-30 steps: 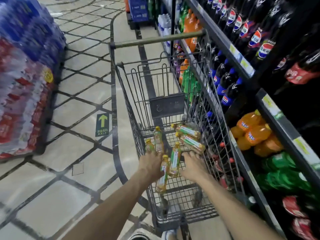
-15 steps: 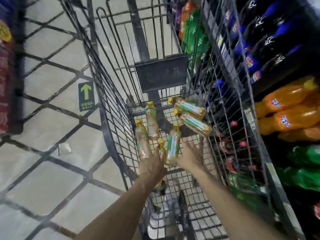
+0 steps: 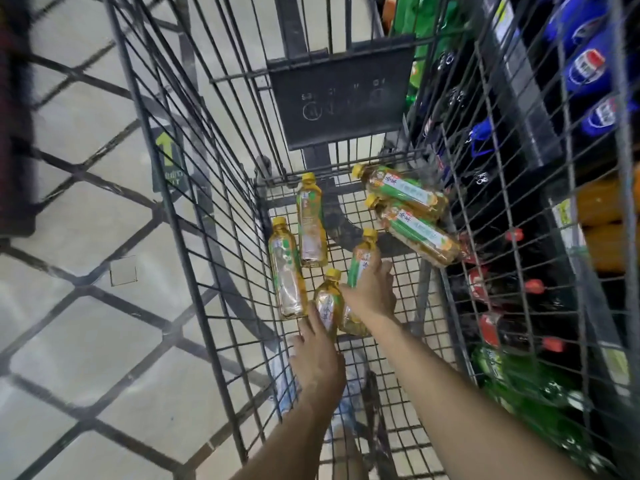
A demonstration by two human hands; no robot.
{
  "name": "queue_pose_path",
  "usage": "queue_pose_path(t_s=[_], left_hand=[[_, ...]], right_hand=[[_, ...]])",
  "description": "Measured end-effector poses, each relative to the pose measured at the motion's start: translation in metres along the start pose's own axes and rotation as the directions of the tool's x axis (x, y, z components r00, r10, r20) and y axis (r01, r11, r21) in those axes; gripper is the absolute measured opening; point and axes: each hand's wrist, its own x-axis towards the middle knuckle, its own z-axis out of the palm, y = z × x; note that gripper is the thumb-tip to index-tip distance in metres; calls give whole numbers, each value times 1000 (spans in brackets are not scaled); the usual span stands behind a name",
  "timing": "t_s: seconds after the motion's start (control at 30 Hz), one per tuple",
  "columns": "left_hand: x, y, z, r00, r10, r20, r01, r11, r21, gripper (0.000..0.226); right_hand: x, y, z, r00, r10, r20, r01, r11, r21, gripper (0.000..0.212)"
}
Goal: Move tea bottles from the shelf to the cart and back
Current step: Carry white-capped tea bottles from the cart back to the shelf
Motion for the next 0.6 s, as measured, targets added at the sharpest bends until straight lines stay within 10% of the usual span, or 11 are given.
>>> queue_pose_path(t_s=[0.3,0.6], left_hand=[[2,-2,10,996,7,-93,-12,999,-46,120],[8,16,7,997,-52,-48,45,991,-128,92]], right_hand=[[2,30,11,998,-22,-67,22,1000,6,117],[-19,71,1,997,-3,-73,-12,979,-204,72]])
